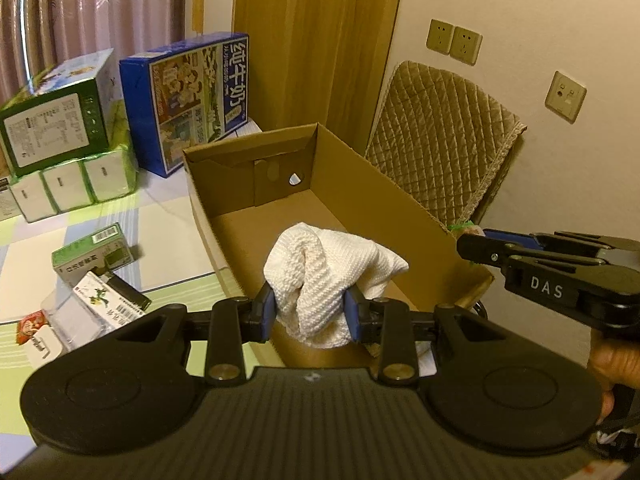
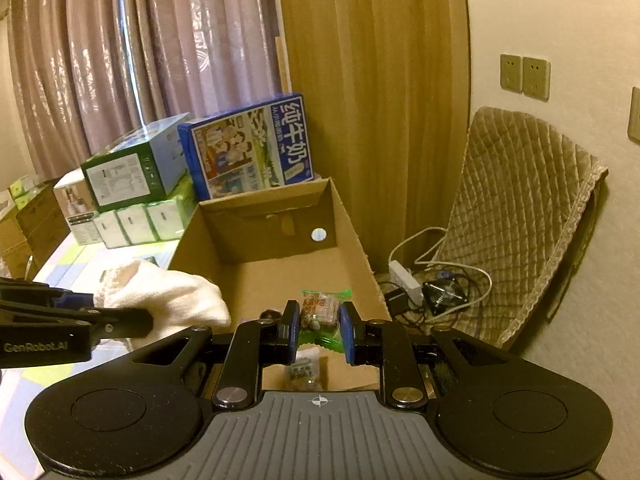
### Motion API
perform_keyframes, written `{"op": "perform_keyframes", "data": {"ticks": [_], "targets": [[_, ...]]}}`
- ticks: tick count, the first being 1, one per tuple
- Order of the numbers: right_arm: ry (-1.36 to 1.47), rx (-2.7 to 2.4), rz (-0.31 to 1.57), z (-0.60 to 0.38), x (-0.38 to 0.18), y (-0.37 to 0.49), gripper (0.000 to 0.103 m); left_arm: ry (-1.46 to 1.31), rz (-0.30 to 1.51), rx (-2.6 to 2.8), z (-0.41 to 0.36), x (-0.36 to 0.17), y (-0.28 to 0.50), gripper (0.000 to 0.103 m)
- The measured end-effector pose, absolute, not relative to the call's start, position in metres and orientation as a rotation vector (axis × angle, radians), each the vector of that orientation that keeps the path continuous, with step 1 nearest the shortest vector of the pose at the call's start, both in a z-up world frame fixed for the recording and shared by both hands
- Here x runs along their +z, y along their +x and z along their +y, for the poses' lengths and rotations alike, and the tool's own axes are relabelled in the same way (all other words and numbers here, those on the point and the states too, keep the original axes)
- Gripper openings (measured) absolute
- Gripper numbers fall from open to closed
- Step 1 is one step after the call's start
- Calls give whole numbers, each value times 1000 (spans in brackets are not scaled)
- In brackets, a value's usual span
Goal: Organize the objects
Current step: 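Carry the glove and candy into the cardboard box and open both tools, then withdraw both tools from the box back over the table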
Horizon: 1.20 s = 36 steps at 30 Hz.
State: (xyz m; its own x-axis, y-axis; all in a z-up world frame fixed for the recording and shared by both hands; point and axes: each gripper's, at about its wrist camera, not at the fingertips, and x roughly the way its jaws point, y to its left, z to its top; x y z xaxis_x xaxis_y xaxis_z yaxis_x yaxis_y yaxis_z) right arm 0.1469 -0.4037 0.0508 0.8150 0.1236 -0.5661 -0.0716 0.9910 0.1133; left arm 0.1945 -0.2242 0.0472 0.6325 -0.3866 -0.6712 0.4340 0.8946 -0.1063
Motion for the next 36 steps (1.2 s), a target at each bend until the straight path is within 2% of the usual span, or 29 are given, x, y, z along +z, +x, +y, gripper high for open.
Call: {"op": "perform_keyframes", "data": {"ticks": [2, 6, 28, 30, 31, 32, 36], "targets": [[92, 101, 612, -406, 49, 150, 18, 60, 757, -470, -228, 43, 200, 30], [107, 93, 622, -411, 43, 156, 18, 58, 757, -473, -233, 37, 209, 45], [151, 188, 589, -397, 45, 172, 19, 19, 730, -397, -175, 46, 186, 47], [178, 210, 578, -396, 45, 176, 36, 19, 736, -389, -170, 45, 185, 47], [193, 208, 572, -397, 46, 175, 50, 19, 739, -385, -168, 44, 183, 47], [209, 207, 564, -399, 46, 175, 55, 19, 742, -382, -165, 43, 182, 47], [223, 197, 573, -401, 47, 168, 55, 15, 752, -365, -153, 39, 175, 48]]}}
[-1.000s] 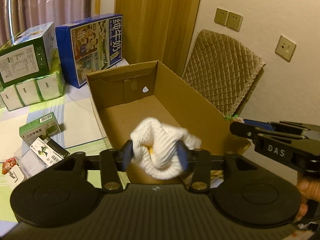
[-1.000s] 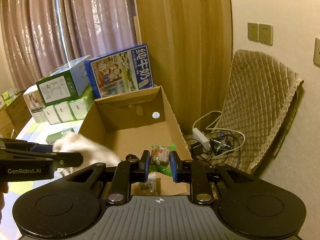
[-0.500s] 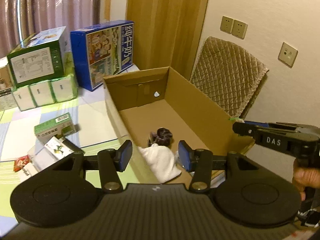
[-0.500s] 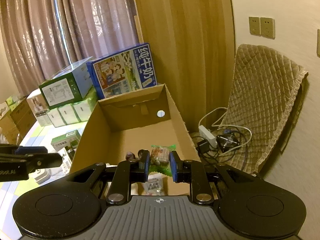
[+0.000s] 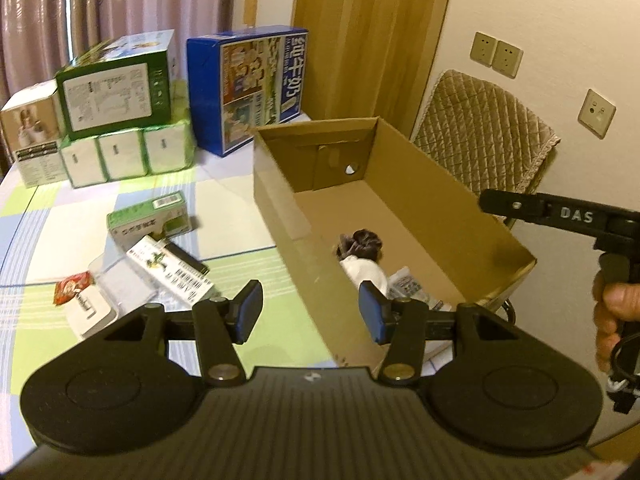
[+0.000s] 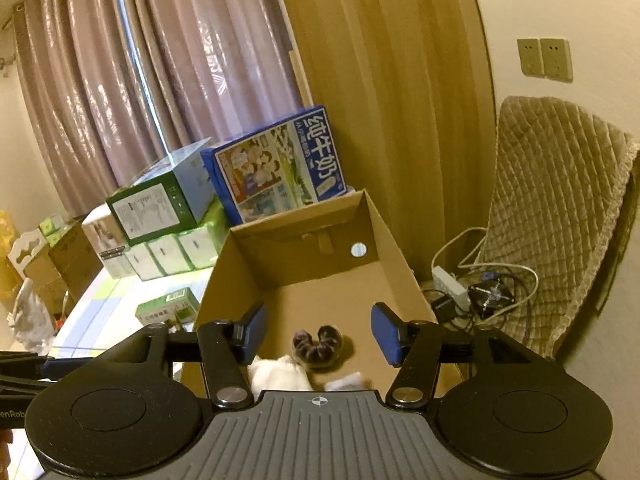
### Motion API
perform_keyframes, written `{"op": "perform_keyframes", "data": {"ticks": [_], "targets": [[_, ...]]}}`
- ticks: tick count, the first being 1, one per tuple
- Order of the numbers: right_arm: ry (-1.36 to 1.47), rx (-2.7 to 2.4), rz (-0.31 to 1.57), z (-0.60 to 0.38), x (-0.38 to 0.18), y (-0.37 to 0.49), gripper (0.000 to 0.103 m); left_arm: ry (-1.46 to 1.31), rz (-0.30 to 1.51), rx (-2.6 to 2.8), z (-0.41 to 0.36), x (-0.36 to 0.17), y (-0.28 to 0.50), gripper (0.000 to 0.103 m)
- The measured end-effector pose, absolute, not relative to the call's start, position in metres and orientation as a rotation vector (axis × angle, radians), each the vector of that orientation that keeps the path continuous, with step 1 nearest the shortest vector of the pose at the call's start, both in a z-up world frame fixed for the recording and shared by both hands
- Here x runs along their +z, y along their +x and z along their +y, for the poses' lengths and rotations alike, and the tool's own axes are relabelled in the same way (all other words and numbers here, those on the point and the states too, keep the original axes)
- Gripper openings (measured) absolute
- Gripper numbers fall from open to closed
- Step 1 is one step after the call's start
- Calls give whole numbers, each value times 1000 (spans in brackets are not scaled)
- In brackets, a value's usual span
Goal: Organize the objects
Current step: 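Withdraw both tools from the box back over the table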
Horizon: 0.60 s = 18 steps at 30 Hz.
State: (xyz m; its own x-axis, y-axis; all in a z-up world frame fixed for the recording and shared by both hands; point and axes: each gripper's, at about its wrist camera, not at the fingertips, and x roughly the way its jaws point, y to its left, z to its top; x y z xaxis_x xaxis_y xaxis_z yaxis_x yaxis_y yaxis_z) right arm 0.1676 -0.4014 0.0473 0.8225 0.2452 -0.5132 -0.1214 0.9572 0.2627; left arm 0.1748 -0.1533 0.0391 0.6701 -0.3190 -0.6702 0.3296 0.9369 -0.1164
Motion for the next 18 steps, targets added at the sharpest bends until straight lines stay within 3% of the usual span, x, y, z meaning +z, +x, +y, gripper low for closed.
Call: {"op": "perform_keyframes", "data": {"ticks": [9, 18], "targets": [[214, 184, 591, -390, 57, 126, 57, 15, 777, -335, -128, 35, 152, 52], [201, 214, 570, -353, 74, 84, 69, 16, 769, -298, -101, 43, 120, 66]]}}
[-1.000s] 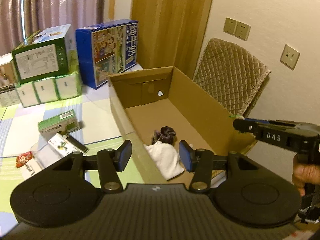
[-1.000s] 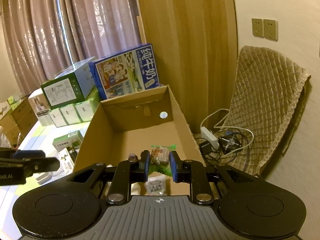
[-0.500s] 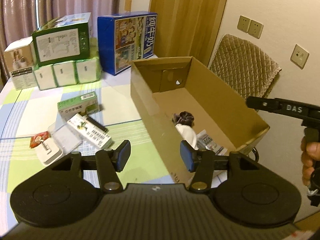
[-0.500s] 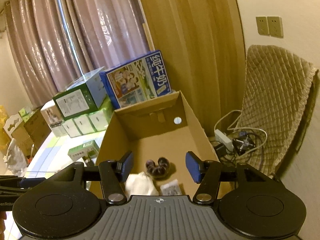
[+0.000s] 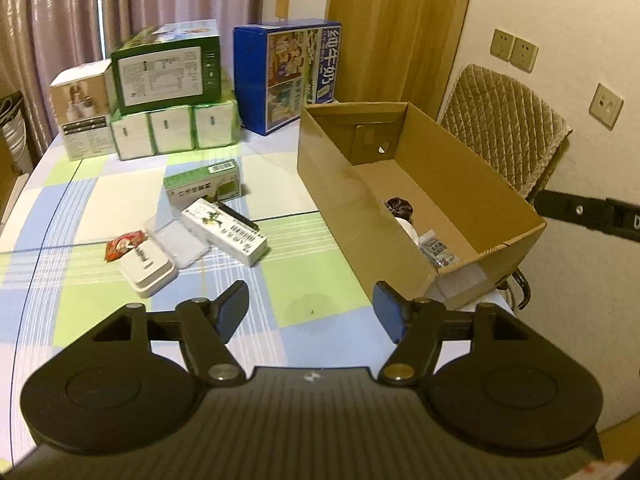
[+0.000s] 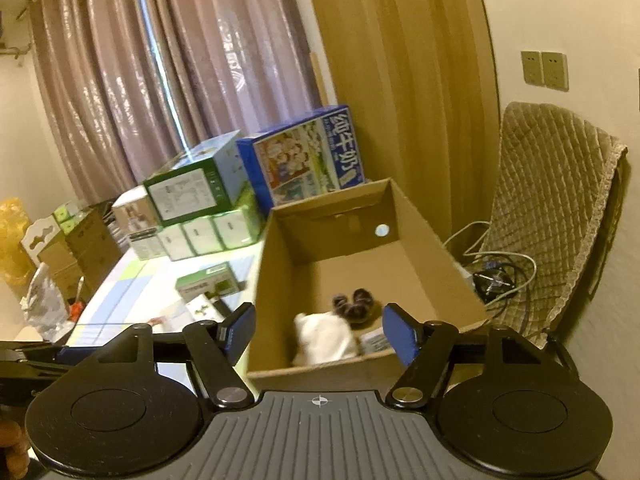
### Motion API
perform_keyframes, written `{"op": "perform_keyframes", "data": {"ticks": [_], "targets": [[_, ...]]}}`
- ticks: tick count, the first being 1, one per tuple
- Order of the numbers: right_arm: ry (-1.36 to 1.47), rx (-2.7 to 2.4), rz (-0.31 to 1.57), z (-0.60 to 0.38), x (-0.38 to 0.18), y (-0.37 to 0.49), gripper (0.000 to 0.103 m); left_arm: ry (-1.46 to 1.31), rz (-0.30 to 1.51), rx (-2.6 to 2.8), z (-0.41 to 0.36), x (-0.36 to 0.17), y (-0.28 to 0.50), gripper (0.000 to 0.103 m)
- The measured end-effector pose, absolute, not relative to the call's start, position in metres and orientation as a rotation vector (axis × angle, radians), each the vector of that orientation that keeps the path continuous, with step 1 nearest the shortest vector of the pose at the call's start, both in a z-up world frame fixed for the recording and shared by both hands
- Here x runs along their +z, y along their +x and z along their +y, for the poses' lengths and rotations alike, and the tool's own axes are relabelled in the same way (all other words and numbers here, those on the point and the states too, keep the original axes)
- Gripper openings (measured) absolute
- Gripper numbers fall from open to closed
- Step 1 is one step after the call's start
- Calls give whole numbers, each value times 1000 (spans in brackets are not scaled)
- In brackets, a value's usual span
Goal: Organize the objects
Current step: 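Withdraw both tools from the box back over the table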
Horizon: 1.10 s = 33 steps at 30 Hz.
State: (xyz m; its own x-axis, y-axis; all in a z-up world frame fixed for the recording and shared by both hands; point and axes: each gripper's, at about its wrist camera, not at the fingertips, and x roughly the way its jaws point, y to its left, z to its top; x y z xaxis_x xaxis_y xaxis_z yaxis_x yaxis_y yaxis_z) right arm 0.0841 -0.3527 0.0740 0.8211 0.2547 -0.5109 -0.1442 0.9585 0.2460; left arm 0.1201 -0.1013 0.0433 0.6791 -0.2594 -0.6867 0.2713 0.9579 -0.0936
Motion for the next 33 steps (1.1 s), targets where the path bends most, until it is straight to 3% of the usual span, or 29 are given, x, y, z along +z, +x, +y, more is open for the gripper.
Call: {"op": "perform_keyframes", "data": {"ticks": [25, 33], "targets": [[170, 363, 634, -249, 63, 38, 92, -135, 735, -143, 30, 57, 58, 101], [139, 388, 649, -228, 57, 40, 96, -147, 732, -100, 55, 55, 59, 101]]}}
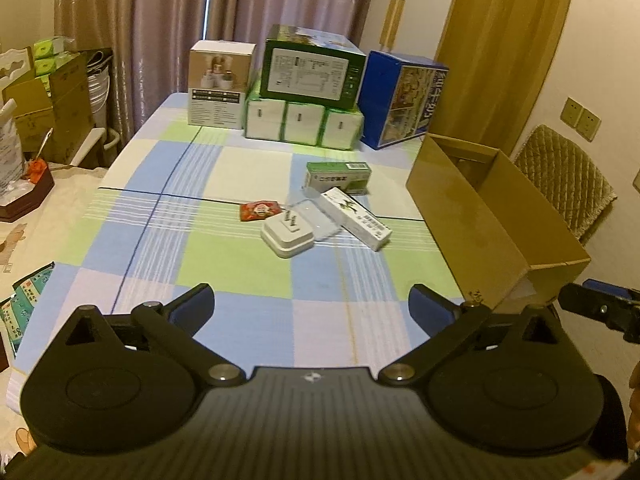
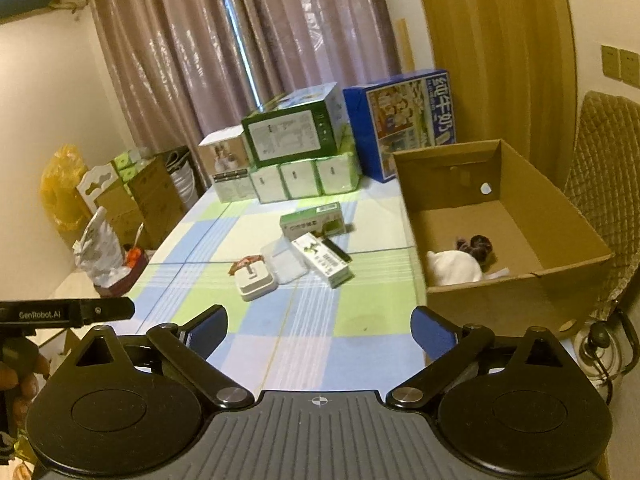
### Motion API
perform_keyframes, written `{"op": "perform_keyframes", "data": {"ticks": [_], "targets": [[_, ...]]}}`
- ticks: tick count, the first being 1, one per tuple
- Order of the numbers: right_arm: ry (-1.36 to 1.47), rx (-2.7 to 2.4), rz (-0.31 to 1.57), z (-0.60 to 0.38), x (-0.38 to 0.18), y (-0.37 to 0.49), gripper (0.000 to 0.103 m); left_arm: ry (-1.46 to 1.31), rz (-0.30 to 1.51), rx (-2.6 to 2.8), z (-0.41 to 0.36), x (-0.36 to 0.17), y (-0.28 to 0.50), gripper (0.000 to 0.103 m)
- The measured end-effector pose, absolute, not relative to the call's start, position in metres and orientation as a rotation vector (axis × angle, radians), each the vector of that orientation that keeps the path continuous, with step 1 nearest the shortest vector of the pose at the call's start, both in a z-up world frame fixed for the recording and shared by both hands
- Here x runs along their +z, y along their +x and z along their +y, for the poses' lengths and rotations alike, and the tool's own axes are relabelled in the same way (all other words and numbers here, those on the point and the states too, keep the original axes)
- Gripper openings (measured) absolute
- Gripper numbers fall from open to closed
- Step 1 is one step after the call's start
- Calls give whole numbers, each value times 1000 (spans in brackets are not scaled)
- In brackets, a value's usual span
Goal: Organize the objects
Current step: 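Withdraw both tools from the box back over the table, then move both tools toward the white plug adapter and medicine boxes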
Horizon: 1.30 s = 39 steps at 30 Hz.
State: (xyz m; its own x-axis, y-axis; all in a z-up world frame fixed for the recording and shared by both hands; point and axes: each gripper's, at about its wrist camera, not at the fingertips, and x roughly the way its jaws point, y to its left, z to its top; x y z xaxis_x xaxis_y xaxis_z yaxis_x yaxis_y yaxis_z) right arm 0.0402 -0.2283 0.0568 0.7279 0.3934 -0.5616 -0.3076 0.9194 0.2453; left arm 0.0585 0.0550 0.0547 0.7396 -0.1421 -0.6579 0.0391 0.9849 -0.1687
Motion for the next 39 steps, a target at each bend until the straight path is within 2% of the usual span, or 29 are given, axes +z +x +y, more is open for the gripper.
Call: {"op": "perform_keyframes", "data": {"ticks": [27, 39], "targets": [[69, 449, 684, -183, 31, 69, 96, -138, 732, -102, 86, 36, 91, 101], [-16, 501, 697, -156, 0, 113, 96, -93, 761, -132, 105, 1, 133, 101]]}}
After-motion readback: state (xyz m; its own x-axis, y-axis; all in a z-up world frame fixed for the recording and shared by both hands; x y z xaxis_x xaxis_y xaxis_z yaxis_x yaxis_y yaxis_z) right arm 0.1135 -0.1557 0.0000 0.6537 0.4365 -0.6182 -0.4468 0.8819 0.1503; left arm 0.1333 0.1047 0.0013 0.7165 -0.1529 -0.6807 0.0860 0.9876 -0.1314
